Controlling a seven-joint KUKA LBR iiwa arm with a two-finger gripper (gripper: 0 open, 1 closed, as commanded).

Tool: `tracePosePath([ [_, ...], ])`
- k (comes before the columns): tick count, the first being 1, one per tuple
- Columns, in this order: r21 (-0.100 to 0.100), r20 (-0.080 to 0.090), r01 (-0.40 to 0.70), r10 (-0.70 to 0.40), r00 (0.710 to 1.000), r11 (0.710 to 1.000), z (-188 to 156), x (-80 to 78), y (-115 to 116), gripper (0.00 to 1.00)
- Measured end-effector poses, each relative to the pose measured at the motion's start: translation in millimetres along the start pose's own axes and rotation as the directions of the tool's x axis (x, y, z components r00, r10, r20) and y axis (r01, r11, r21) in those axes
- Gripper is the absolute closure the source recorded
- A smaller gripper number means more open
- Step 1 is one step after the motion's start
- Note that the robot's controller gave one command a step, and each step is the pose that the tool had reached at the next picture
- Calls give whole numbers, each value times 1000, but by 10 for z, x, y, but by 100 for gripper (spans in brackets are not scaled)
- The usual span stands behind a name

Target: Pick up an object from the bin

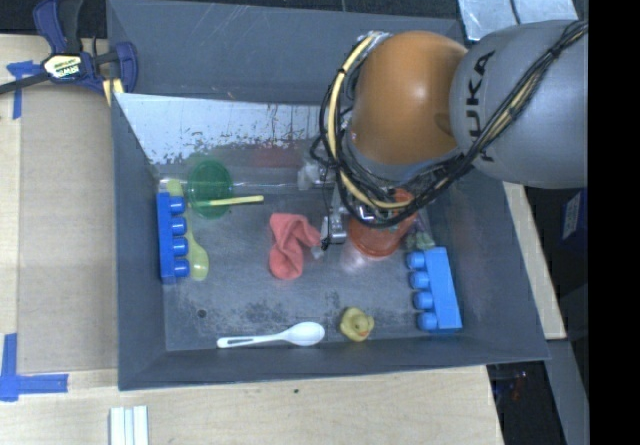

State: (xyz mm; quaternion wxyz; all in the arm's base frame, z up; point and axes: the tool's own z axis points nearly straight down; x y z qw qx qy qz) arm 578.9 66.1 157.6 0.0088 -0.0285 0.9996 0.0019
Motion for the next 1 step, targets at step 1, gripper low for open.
tracePosePath([
  [1, -2, -5, 302, -302, 953, 953, 501, 8, -375, 0],
])
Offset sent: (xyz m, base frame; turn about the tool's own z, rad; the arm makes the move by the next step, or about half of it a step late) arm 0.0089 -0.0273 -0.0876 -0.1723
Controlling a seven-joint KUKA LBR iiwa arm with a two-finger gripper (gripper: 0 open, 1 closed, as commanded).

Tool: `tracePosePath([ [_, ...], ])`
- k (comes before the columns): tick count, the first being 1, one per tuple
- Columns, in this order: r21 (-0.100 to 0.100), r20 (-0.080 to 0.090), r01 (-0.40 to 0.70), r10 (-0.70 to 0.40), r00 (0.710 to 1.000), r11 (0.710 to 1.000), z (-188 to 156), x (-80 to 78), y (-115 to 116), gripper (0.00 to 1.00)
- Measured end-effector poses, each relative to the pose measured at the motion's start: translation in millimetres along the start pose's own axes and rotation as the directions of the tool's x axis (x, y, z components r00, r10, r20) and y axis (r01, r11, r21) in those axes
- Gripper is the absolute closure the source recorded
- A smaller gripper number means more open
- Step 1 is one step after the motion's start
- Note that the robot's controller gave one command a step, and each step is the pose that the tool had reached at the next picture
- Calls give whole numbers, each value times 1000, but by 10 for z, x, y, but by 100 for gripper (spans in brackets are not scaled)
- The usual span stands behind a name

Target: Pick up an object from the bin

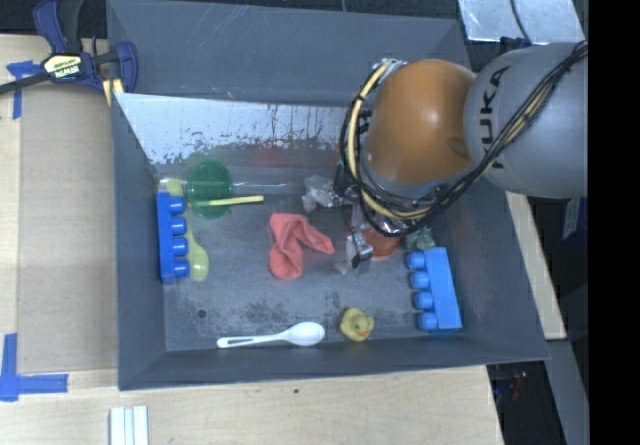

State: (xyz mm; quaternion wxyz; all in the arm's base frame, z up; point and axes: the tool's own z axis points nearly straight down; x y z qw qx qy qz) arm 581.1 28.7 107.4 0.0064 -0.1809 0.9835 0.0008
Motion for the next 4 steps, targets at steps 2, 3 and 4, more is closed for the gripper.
tracePosePath([
  [2, 2, 3, -48, 48, 999, 999, 305, -370, 124, 100],
  [3, 2, 2, -48, 48, 999, 999, 305, -370, 124, 100],
  [4, 1, -3, -31, 31, 1000, 1000, -254, -328, 119, 100],
])
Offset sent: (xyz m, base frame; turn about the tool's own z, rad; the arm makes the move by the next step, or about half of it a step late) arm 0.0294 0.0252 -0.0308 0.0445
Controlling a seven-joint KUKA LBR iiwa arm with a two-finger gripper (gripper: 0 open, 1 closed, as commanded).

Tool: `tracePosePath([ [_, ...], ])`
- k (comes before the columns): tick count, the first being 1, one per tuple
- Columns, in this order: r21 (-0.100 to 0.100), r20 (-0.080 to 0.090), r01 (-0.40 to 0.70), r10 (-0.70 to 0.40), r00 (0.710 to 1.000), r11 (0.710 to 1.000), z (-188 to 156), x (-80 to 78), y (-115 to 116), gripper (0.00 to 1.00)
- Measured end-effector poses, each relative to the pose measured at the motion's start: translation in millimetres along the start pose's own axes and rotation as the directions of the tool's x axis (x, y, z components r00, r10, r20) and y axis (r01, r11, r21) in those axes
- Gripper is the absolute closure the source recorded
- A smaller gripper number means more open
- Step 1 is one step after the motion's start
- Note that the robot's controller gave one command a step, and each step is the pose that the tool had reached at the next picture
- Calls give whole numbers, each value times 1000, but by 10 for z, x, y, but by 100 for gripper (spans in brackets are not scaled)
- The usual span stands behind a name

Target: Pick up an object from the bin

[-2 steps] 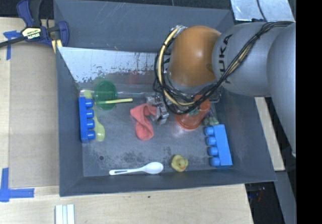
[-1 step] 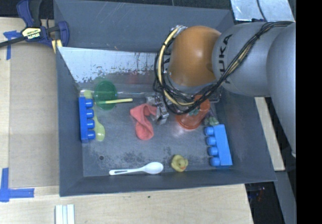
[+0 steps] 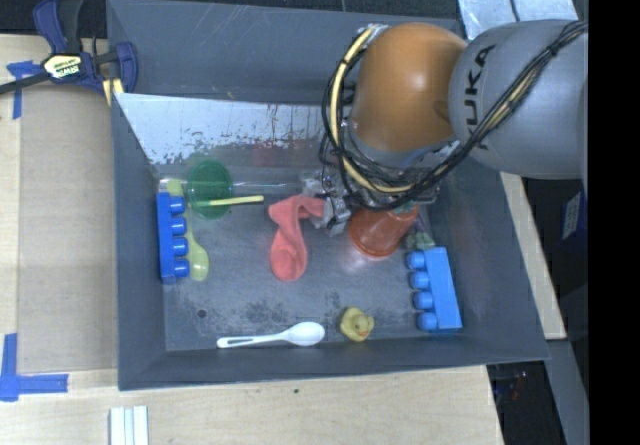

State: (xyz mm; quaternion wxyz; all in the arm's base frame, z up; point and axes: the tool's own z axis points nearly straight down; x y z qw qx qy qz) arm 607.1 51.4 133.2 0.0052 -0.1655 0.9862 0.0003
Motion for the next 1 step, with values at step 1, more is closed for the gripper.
tracePosePath([
  [1, 0, 1, -5, 5, 1000, 1000, -759, 106, -96, 100],
])
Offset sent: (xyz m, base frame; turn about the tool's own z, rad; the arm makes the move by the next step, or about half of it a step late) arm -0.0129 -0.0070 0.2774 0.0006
